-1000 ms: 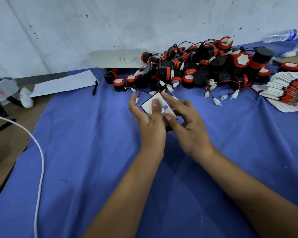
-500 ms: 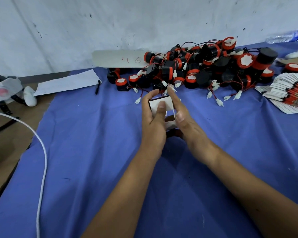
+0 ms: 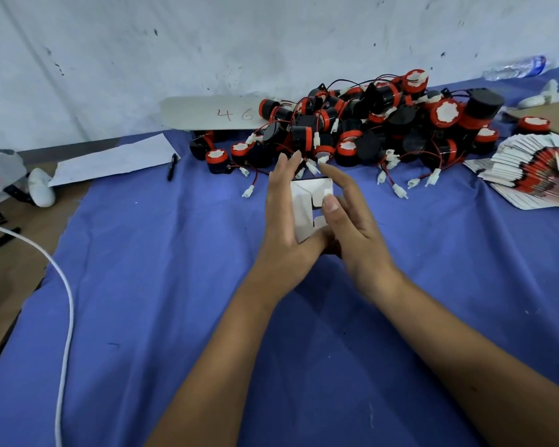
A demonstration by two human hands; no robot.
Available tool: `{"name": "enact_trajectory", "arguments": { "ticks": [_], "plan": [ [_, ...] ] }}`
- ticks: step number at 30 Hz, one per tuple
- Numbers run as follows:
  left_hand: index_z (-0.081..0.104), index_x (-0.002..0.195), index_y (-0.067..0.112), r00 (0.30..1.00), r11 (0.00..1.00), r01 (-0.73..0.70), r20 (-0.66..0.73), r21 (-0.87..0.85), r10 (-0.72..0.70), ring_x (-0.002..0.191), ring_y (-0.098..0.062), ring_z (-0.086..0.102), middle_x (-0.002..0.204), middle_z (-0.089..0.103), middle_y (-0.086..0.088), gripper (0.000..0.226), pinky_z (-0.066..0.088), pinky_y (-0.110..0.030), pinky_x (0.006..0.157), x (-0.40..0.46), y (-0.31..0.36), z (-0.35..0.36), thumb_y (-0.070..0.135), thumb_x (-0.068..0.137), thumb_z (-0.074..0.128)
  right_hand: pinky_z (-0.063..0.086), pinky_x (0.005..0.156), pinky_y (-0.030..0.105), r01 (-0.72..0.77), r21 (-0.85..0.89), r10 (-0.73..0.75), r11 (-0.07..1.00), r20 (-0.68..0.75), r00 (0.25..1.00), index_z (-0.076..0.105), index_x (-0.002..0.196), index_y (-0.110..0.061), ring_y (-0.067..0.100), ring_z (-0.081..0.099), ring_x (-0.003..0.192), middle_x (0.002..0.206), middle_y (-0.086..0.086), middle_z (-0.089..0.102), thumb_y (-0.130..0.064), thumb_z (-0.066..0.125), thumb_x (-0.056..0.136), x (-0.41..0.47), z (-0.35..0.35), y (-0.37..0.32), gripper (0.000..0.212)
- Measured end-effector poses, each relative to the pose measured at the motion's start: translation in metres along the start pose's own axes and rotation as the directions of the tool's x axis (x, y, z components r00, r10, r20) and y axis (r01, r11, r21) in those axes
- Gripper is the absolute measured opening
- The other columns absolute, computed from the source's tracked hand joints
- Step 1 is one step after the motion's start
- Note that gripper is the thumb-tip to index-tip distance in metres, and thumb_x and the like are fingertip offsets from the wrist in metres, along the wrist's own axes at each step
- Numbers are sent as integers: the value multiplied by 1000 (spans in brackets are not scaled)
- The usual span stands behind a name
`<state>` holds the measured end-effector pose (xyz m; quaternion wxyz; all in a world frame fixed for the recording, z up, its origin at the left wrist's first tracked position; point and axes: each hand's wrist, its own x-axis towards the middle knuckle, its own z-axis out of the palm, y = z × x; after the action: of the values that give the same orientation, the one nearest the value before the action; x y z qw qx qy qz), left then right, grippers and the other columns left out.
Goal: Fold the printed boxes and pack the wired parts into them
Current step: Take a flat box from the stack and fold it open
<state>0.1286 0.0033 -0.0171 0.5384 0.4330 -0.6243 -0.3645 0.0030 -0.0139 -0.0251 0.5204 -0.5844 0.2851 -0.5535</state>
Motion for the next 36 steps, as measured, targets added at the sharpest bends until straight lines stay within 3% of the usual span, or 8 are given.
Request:
{"name": "enact_trajectory", "arguments": {
  "ticks": [5,9,13,16,21,24,30,36],
  "plan": [
    [44,151,35,981,961,-179,-30,212,189,159,-12,8,168,12,5,64,41,-53,117,0,-5,1,1,98,55,61,75,50,-48,70,45,996,51,998,47,145,-35,35,69,109,126,20,61,-37,47,102,0,-2,-4,42],
    [56,142,23,973,947,-222,-4,230,230,155,-13,23,165,13,0,48,53,-49,105,-2,-7,5,2,99,49,62,80,45,-43,33,43,999,14,999,45,143,-37,28,72,105,121,9,67,-32,60,99,-2,-3,-3,48],
    [40,154,26,973,932,-232,73,278,220,154,-16,25,167,11,5,77,51,-39,109,-4,-4,2,2,83,59,60,86,53,-71,43,74,997,-54,996,52,138,-23,30,72,107,122,9,69,-26,70,92,0,-5,-2,49],
    [19,161,26,969,892,-248,93,378,230,150,-24,36,164,24,3,101,47,-47,112,-3,-5,-3,5,77,71,60,88,56,-91,8,91,996,-98,991,57,134,-17,29,72,105,117,8,73,-19,73,92,3,-7,-1,45],
    [39,149,27,971,852,-214,13,478,237,128,-7,53,142,51,16,89,50,-23,98,-1,-9,-12,30,75,90,60,86,55,-138,-23,135,990,-115,984,59,130,-20,26,72,103,116,3,74,-18,78,87,8,-12,3,47],
    [45,144,26,960,840,-228,-33,493,279,120,-4,55,132,55,18,84,45,-12,92,0,-11,-17,29,74,92,62,82,50,-168,7,168,986,-29,985,62,127,-22,26,71,108,118,2,73,-20,72,84,9,-16,3,45],
    [48,143,20,951,811,-235,-44,536,305,116,12,48,131,55,16,85,34,-1,92,0,-9,-15,37,70,89,62,72,35,-117,-145,105,983,-85,991,61,128,-24,15,73,98,111,-5,75,-10,68,93,9,-15,9,38],
    [50,142,17,943,784,-268,-16,560,334,127,-11,54,139,57,7,77,35,-4,98,-1,-8,-9,30,75,87,63,78,47,-122,-212,96,970,-128,987,60,124,-25,17,73,95,109,-3,75,-7,63,96,10,-15,12,34]
  ]
}}
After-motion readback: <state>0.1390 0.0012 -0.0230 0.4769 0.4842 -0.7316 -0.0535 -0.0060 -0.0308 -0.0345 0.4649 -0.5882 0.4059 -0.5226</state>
